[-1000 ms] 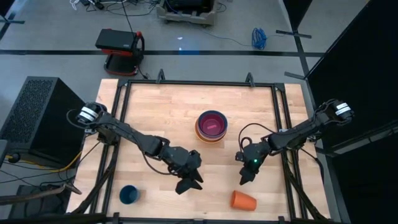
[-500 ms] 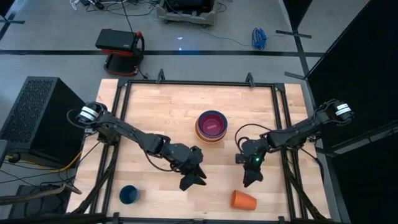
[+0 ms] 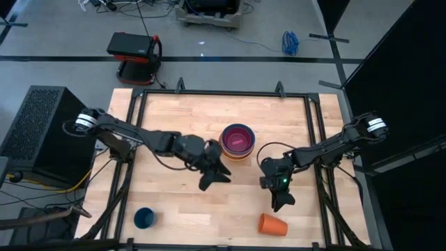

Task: Nest bowls inside each other
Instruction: Move the orange cup to the right side of the stacked bowls

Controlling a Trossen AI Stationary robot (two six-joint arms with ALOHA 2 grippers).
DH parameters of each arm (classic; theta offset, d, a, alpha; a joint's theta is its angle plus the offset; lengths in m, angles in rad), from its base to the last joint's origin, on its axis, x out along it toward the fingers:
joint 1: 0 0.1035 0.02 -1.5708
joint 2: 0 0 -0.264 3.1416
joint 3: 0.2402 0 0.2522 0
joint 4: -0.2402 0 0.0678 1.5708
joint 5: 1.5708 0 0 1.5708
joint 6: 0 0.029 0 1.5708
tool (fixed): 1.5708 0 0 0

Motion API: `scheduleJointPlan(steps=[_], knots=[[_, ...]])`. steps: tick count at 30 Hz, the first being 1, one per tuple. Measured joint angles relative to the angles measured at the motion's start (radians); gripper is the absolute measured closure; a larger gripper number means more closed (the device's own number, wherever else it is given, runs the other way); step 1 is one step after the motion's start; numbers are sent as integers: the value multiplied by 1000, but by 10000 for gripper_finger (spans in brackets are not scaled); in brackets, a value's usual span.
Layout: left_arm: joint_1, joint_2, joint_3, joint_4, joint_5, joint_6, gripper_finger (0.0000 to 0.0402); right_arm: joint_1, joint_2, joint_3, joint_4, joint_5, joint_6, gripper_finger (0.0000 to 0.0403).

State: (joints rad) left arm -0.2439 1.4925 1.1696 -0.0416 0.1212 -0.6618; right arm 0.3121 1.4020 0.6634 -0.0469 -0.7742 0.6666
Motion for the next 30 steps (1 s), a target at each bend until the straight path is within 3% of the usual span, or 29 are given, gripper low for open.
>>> scheduleJointPlan(steps=[10,19,30], knots=[[44,-147,0,-229,-64,56,243,-11,120,99,-80,-49,-184,268],[43,-181,0,-278,-103,51,243,-20,216,212,-278,-72,-415,262],[66,-260,0,-357,-154,66,243,-18,228,271,-282,-81,-467,237]])
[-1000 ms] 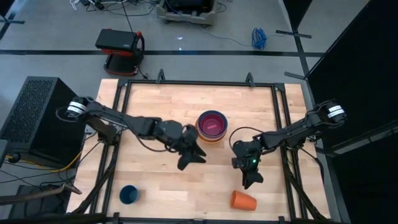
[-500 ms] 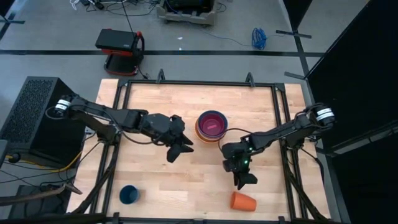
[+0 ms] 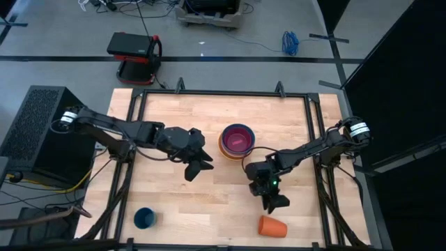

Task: Nest bowls inside each other
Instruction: Move the orange cup to the right side of the stacked bowls

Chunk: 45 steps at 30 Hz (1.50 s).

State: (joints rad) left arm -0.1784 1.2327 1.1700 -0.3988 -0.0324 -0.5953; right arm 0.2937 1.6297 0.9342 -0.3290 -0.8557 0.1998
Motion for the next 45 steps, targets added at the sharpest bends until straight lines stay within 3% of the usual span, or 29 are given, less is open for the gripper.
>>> scheduleJointPlan(steps=[11,17,45], knots=[[22,-116,0,-88,-94,16,243,1,26,48,-11,-4,-48,208],[22,-172,0,-128,-148,17,243,25,86,48,-30,-31,-101,215],[22,-174,0,-174,-206,16,243,54,163,118,-65,-58,-186,221]])
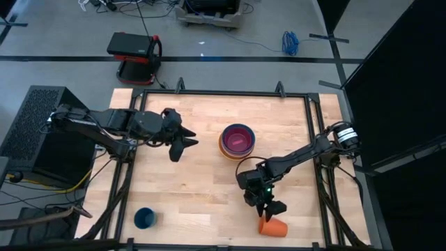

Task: Nest bowls inside each other
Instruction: Move the orange cup to the right side of the stacked bowls

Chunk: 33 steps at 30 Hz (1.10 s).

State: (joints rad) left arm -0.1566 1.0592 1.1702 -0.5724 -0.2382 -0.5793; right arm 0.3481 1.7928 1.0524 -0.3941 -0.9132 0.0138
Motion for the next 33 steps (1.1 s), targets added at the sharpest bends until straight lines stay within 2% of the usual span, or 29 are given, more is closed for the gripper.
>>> scheduleJointPlan(steps=[5,23,26,30,33], knots=[[0,0,0,0,0,-3,243,11,38,56,-21,-4,-23,225],[0,0,0,-8,0,-4,243,69,83,64,-255,-44,-179,268],[0,0,0,-8,0,-3,243,68,84,64,-261,-62,-179,307],[0,0,0,-9,-1,-3,243,68,84,64,-261,-99,-179,382],[0,0,0,-9,-3,-2,243,68,82,64,-261,-115,-174,394]])
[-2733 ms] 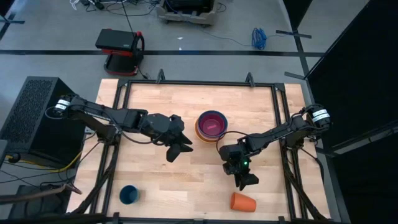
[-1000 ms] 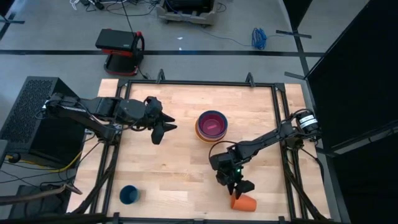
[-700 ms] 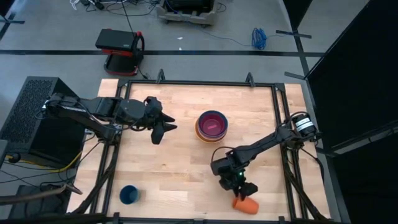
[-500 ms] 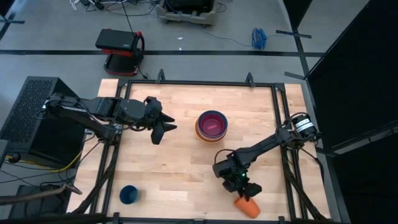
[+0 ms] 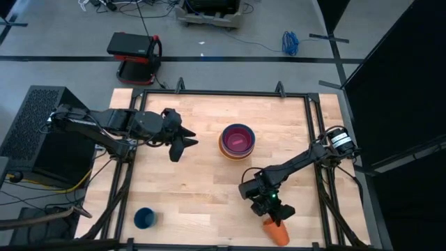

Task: Nest bowls inside each other
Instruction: Move the orange cup to the right side of the stacked bowls

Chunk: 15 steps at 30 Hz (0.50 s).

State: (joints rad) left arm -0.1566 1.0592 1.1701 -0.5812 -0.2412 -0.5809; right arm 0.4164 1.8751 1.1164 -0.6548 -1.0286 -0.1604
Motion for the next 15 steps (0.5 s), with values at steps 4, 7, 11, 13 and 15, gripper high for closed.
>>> scheduleJointPlan(steps=[4,7,11,13,15], knots=[[0,0,0,0,-1,3,243,-22,-13,3,-21,17,14,399],[0,0,0,2,-1,8,243,-52,-33,8,-52,44,21,400],[0,0,0,3,-1,13,243,-92,-60,15,-94,80,30,401],[0,0,0,4,-1,16,243,-112,-74,18,-115,98,35,402],[0,0,0,5,-2,19,243,-132,-87,22,-136,116,39,402]])
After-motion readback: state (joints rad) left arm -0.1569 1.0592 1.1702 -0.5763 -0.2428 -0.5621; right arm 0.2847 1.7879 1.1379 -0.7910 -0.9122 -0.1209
